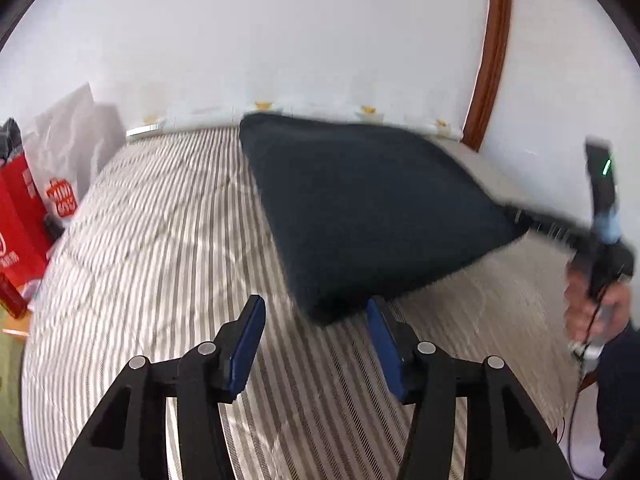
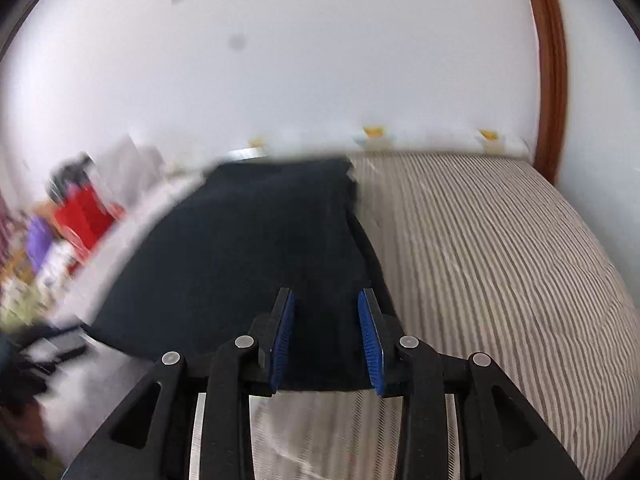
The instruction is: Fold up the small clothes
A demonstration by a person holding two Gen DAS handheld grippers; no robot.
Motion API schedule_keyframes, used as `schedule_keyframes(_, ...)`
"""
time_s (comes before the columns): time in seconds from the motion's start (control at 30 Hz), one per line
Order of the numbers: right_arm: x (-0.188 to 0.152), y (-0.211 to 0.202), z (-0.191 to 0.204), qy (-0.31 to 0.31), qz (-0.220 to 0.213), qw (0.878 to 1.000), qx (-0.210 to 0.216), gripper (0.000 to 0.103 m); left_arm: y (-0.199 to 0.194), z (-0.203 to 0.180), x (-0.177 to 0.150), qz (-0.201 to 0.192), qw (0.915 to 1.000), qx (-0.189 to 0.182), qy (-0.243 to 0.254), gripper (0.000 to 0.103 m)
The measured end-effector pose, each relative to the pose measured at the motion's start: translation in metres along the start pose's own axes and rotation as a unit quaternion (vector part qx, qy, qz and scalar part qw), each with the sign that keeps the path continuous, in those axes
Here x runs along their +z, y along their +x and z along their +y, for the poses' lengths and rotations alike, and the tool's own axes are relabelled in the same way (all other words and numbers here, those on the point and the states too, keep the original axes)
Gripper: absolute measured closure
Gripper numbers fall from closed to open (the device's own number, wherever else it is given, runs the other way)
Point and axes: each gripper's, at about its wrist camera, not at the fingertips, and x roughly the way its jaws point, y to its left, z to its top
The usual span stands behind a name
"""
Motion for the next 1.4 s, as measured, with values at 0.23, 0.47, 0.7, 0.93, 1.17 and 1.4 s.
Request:
schedule_keyframes(0.23,0.004,-0.011,-0.023,0.034,0.013,0.999,0.003,0.069,0.031,0.015,0.028,0.005,0.9997,0.013,-0.018,0.052)
schedule_keyframes(0.47,0.038,0.034,-0.017,0.055,0.031,0.998,0.03,0.069,0.05,0.023,0.02,0.036,0.9987,0.009,-0.034,0.042)
schedule_keyframes(0.7,0.051,0.033,-0.029,0.08,-0.021,0.992,0.095,0.1,0.051,0.023,0.027,0.047,0.9985,-0.003,-0.03,0.04)
schedule_keyframes(0.93,0.042,0.053,-0.034,0.076,0.053,0.994,0.06,0.093,0.049,0.025,0.042,0.032,0.9994,0.007,-0.014,0.04)
schedule_keyframes(1.17,0.102,0.064,-0.015,0.054,0.052,0.997,0.027,0.061,0.064,0.047,0.079,0.028,0.9986,0.033,-0.029,0.04)
schedule_keyframes(1.4,0.141,0.148,-0.018,0.099,0.135,0.986,0.025,0.061,0.088,0.062,0.098,0.038,0.9978,0.015,-0.053,0.04)
